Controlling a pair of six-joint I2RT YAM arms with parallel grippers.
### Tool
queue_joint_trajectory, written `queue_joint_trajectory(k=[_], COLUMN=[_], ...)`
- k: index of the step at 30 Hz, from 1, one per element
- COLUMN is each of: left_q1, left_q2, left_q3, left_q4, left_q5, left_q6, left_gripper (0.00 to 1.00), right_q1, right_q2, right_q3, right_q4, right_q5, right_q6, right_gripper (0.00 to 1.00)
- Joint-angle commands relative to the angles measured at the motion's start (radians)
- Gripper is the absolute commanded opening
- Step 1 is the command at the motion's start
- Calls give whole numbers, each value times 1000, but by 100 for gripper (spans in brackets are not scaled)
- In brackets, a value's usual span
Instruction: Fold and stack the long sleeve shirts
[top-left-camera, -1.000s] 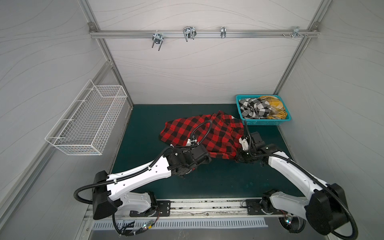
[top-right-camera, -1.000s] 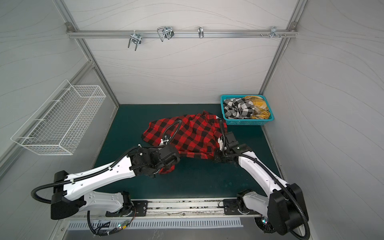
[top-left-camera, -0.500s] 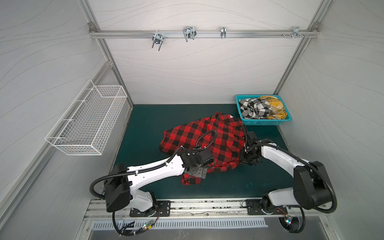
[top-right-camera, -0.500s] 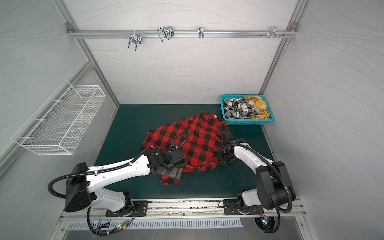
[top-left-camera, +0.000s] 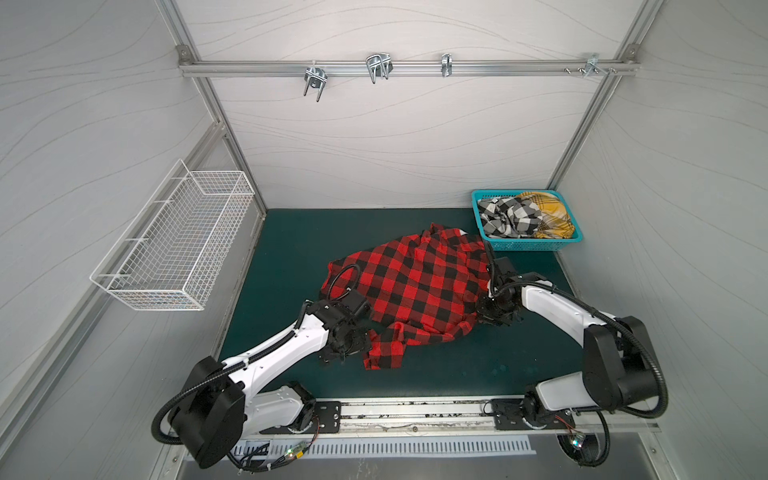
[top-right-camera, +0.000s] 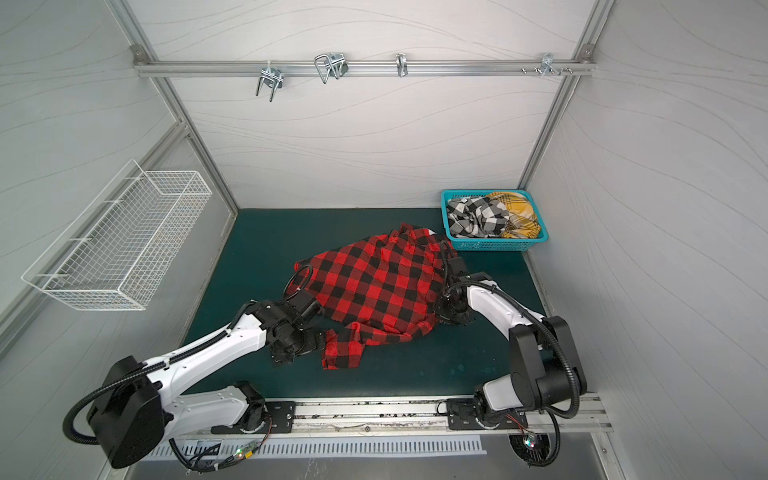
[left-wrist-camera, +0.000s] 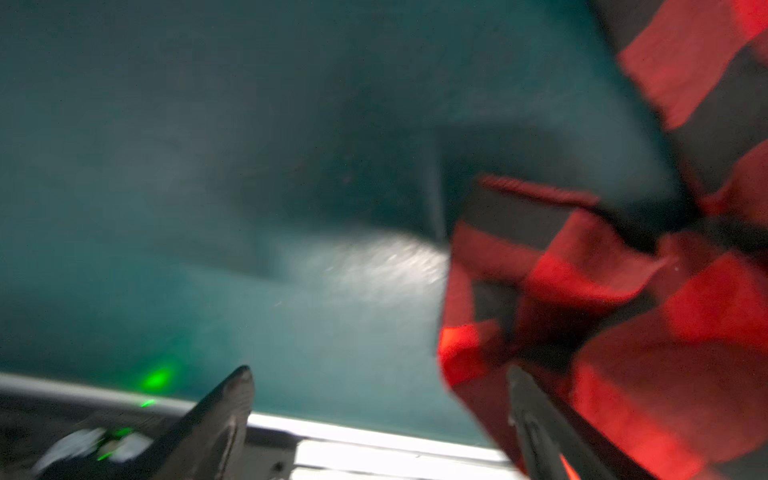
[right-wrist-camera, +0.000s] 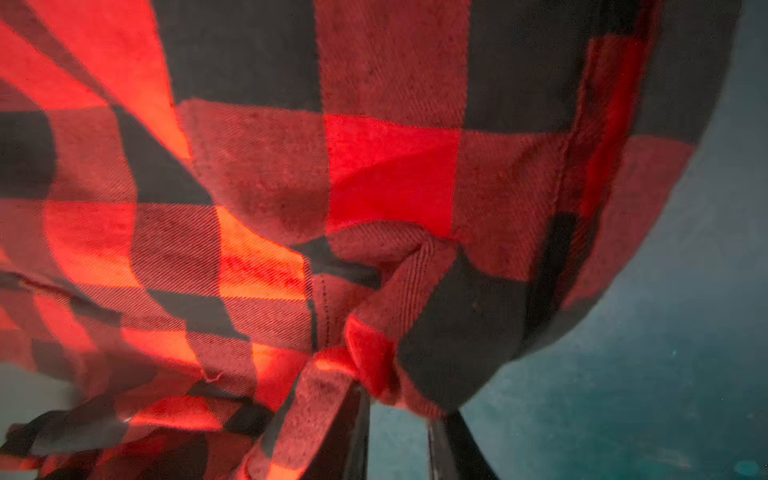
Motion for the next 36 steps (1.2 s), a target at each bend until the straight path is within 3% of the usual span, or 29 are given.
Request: queue_joint_trajectory(k=[1, 6, 9, 12, 16, 17, 22, 26, 29, 31, 33, 36], left_q1=[36, 50, 52, 54, 55, 57, 57, 56, 23, -25, -64, -67], left_q2=[68, 217, 294, 341, 332, 309, 73, -117, -109, -52, 30, 212], left_q3=[13, 33, 37, 52, 95, 102, 161, 367, 575, 697, 784, 914], left_q4=[195, 269, 303, 329, 261, 225, 1, -143, -142, -79, 13, 123], left_q5=[77, 62, 72, 95, 79, 56, -108, -188, -197, -194, -166, -85], left_q6=[-29, -42, -47, -24, 36, 49, 68, 67, 78, 102, 113, 117], left_gripper=[91, 84, 72, 49, 5, 0, 0, 0, 0, 0, 0, 0], right_q1=[-3, -3, -3, -3, -3, -3, -3, -3, -2, 3, 5, 8], right_q2=[-44, -43, -48, -73, -107, -114, -112, -129, -151, -175, -205, -256], right_q3=[-10, 1, 11, 6, -27, -35, -9, 24, 26, 23, 18, 6], right_q4=[-53, -83, -96, -88, -61, -56, -79, -118, -137, -157, -184, -221], right_q5=[-30, -32, -18, -6, -18, -20, -16, -13, -33, -31, -22, -13], right_q6=[-10, -23, -20, 10, 75, 90, 68, 35, 28, 23, 17, 15], right_gripper=[24, 23, 24, 28, 29, 29, 26, 26, 44, 80, 86, 87])
